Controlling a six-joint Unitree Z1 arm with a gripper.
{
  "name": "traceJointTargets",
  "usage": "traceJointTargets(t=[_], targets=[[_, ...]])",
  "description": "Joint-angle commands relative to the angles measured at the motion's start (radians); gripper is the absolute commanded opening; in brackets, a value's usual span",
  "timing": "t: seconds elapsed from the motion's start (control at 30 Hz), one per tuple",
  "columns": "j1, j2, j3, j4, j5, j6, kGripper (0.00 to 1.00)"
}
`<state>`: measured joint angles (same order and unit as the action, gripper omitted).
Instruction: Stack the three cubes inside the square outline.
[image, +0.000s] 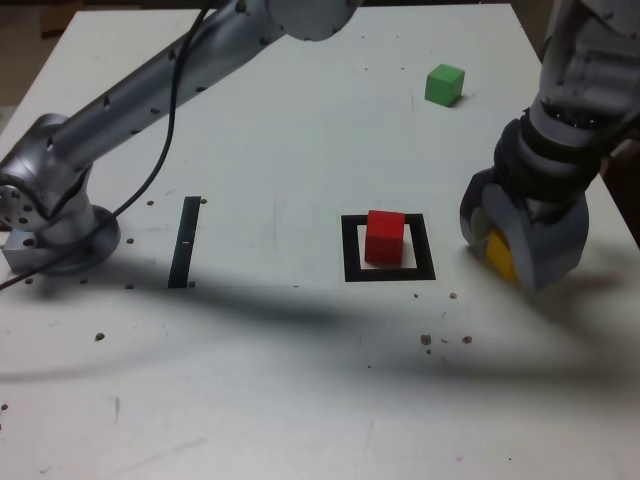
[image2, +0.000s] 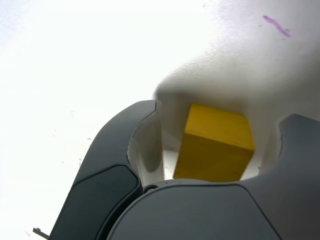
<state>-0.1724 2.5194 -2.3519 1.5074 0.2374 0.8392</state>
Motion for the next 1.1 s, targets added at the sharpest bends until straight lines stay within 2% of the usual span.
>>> traceJointTargets(t=[0.0, 0.17, 0.6, 0.83, 1.07], targets=[[-0.005, 0.007, -0.008, 0.001, 0.001, -0.001, 0.4], [-0.013, 0.009, -0.018, -0.001, -0.002, -0.001, 0.3], [-0.015, -0.029, -0.004, 0.008, -0.008, -0.03, 0.3], [-0.014, -0.143, 0.08, 0.008, -0.01, -0.13, 0.3], [-0.001, -0.255, 0.197, 0.008, -0.002, -0.305, 0.3]])
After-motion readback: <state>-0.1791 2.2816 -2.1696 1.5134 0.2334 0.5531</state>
